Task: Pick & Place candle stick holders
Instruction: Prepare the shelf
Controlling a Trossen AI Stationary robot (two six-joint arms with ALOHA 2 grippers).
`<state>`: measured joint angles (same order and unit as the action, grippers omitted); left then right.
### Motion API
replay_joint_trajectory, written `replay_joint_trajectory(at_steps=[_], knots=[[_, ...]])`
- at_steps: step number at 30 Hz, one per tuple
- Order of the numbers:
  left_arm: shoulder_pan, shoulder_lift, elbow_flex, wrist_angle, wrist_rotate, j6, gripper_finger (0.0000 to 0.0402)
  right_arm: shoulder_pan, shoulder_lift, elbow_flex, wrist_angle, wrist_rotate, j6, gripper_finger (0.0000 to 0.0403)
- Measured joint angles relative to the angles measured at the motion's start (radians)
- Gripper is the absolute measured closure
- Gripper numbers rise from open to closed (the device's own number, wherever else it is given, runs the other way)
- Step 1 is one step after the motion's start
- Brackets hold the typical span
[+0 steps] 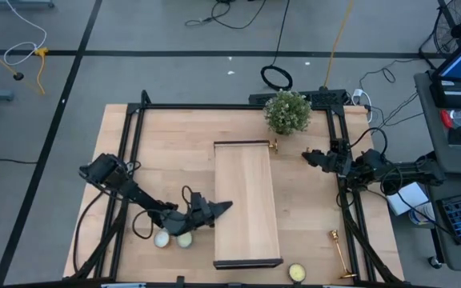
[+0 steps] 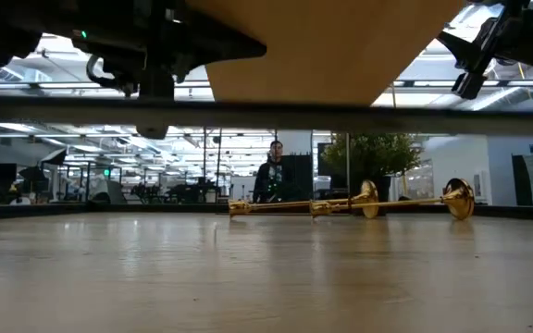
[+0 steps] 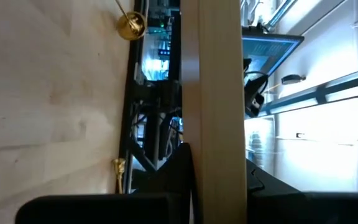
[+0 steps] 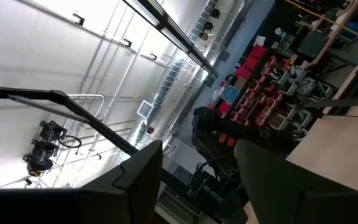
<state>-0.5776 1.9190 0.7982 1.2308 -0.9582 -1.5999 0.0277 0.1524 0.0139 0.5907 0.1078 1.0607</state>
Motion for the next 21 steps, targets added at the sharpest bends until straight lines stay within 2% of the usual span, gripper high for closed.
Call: replay_joint_trajectory(at_steps=[7,14,21], knots=[[-0.019,0.0,0.0,0.0,0.017,0.017,0.0352,0.0,0.0,0.0,0.0,0.0,0.0,0.02],[-0.035,0.0,0.0,-0.02,-0.042,0.029,0.0351,0.0,0.0,0.0,0.0,-0.004,0.001,0.02],[-0.036,-0.001,0.0,-0.06,-0.04,-0.001,0.0351,0.0,0.0,0.0,0.002,-0.004,0.001,0.02]])
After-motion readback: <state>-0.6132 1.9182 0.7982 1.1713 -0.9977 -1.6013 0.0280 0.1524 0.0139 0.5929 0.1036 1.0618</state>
